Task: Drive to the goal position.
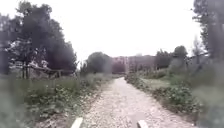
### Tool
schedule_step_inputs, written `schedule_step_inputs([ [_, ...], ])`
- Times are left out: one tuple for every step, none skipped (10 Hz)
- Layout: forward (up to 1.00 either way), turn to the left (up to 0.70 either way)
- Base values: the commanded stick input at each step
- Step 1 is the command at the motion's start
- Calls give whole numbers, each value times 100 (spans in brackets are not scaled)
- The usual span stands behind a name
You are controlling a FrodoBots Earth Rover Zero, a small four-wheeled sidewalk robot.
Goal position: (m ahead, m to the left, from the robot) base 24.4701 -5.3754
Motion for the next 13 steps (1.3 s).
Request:
schedule_step_inputs([
  [70,0],
  [70,0],
  [70,0],
  [70,-5],
  [70,-35],
  [70,-34],
  [70,-4],
  [70,0],
  [70,0],
  [70,0],
  [70,0],
  [70,0],
  [70,-6],
])
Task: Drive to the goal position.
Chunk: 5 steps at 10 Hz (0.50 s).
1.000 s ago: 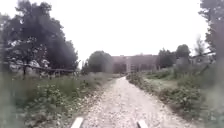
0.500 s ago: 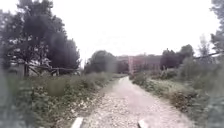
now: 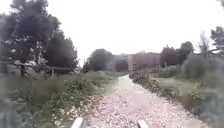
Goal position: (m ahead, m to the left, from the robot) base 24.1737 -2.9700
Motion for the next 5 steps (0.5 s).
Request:
schedule_step_inputs([
  [70,-34],
  [70,-9],
  [70,-4],
  [70,0],
  [70,0],
])
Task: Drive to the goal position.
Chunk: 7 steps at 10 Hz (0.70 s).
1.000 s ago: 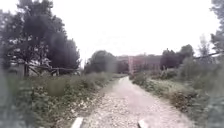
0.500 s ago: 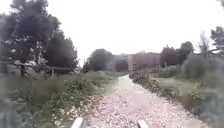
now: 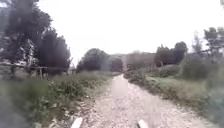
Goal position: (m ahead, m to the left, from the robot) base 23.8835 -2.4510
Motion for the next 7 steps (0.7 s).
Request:
schedule_step_inputs([
  [70,0],
  [70,-9],
  [70,-35],
  [70,-33],
  [70,-2],
  [70,0],
  [70,0],
])
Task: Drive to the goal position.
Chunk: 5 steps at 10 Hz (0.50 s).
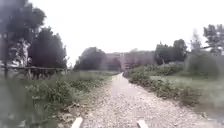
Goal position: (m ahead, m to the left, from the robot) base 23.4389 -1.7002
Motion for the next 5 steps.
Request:
schedule_step_inputs([
  [70,0],
  [70,0],
  [70,0],
  [70,0],
  [70,-32],
])
